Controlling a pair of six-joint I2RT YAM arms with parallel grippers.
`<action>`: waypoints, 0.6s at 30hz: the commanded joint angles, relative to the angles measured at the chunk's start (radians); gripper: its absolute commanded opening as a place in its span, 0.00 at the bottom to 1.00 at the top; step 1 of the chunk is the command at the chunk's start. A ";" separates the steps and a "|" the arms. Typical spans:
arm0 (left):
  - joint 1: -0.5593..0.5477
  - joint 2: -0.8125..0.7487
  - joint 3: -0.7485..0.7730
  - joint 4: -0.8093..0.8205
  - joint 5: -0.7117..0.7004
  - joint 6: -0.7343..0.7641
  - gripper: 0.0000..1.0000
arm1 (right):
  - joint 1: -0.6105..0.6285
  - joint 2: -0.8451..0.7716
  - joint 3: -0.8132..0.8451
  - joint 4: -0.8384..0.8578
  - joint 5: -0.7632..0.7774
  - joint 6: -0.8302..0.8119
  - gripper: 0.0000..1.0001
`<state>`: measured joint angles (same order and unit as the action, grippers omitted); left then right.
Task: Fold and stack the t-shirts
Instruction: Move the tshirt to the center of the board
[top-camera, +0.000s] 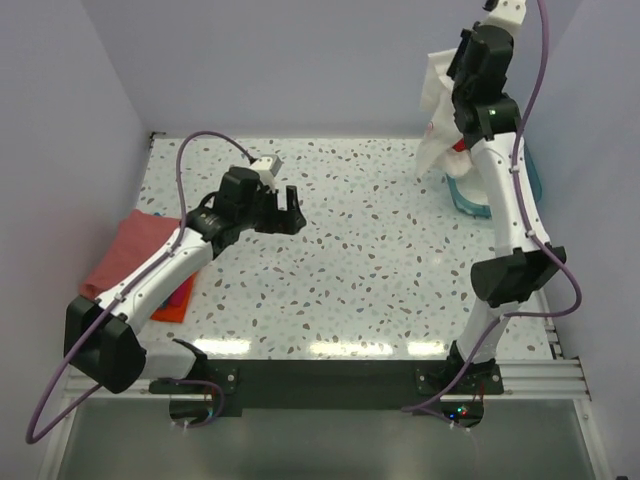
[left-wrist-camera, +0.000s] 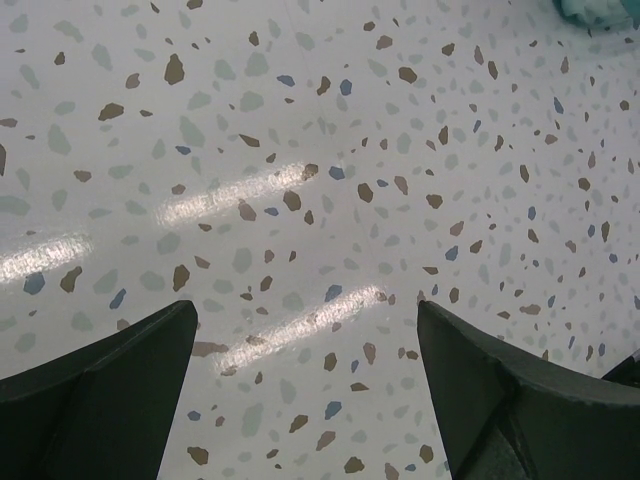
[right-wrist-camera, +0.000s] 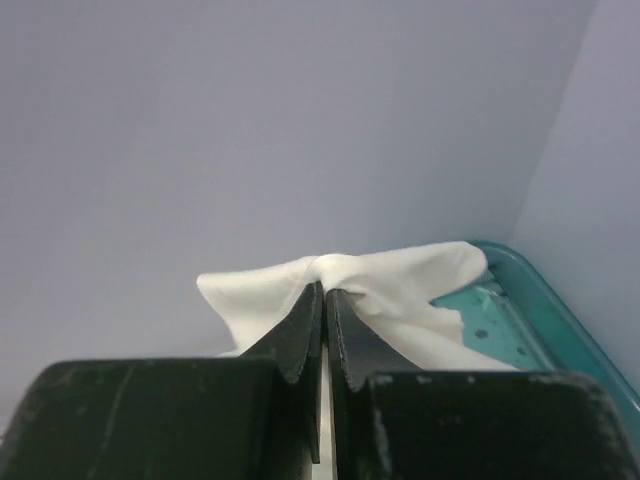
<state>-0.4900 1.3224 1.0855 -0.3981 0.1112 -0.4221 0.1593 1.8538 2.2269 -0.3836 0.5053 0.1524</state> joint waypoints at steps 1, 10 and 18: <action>0.010 -0.045 -0.007 0.051 -0.007 0.028 0.96 | 0.156 -0.126 0.134 0.087 -0.005 -0.135 0.00; 0.008 -0.081 -0.015 0.051 -0.039 0.014 0.96 | 0.526 -0.166 0.246 0.118 0.025 -0.261 0.00; 0.010 -0.146 -0.045 0.025 -0.100 -0.003 0.96 | 0.536 -0.218 0.049 0.095 0.062 -0.125 0.00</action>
<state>-0.4889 1.2263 1.0660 -0.3965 0.0486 -0.4259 0.7246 1.6897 2.3840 -0.3279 0.5224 -0.0387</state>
